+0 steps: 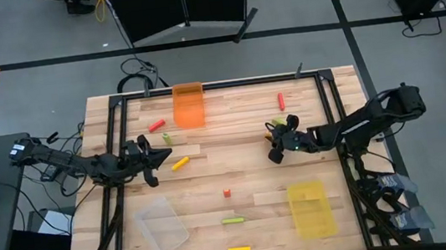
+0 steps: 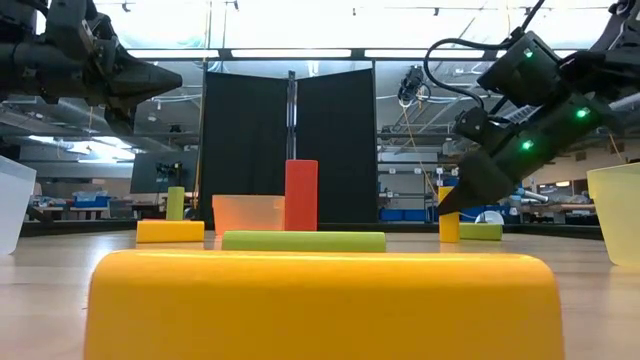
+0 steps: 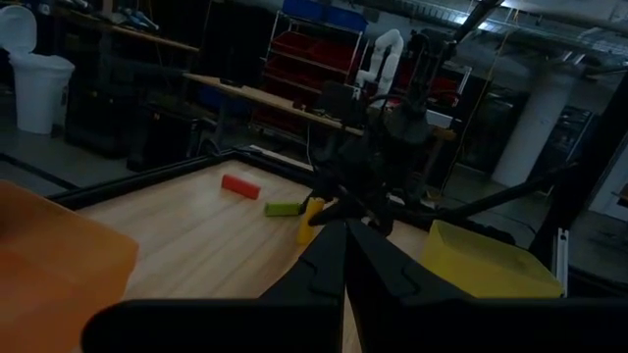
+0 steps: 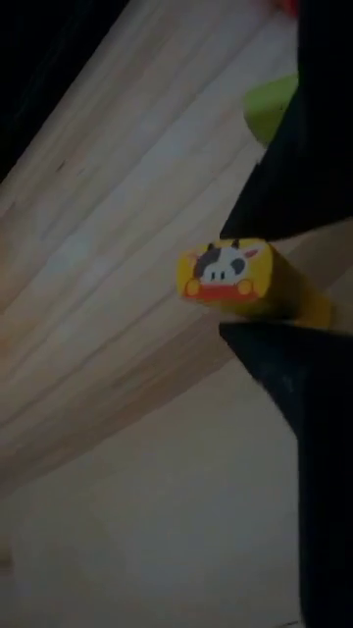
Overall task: Sort blocks
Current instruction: Put the right yellow block into the yellow bin
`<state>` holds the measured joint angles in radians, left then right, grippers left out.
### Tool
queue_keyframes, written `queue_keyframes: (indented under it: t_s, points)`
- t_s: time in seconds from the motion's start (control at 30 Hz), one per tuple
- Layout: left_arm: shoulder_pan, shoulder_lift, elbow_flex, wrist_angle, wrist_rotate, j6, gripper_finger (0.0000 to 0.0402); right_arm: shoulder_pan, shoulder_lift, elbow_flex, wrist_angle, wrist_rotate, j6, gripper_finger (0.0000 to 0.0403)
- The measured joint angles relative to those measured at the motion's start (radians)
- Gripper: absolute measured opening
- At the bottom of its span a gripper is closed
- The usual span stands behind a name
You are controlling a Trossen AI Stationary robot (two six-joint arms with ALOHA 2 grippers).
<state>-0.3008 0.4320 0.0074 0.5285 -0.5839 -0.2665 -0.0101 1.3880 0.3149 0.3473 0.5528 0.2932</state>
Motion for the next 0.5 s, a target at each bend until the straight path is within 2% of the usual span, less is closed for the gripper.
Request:
queue_keyframes:
  t_s: [0.1, 0.23, 0.37, 0.43, 0.5]
  points:
    - [0.0, 0.0, 0.0, 0.0, 0.0, 0.0, 0.0017, 0.0, 0.0, 0.0, 0.011, 0.0, 0.0, 0.0072]
    - [0.0, 0.0, 0.0, 0.0, 0.0, -0.005, 0.0017, 0.009, -0.015, 0.0, 0.027, 0.001, -0.003, 0.0071]
    - [0.0, 0.0, 0.0, 0.0, 0.0, -0.009, 0.0017, 0.035, -0.087, 0.0, 0.027, -0.001, -0.007, 0.0071]
    - [0.0, 0.0, 0.0, 0.0, 0.0, -0.025, 0.0017, 0.058, -0.142, 0.0, 0.025, -0.041, -0.026, 0.0071]
    - [0.0, 0.0, 0.0, 0.0, 0.0, -0.032, 0.0017, 0.09, -0.206, 0.0, 0.02, -0.123, -0.056, 0.0071]
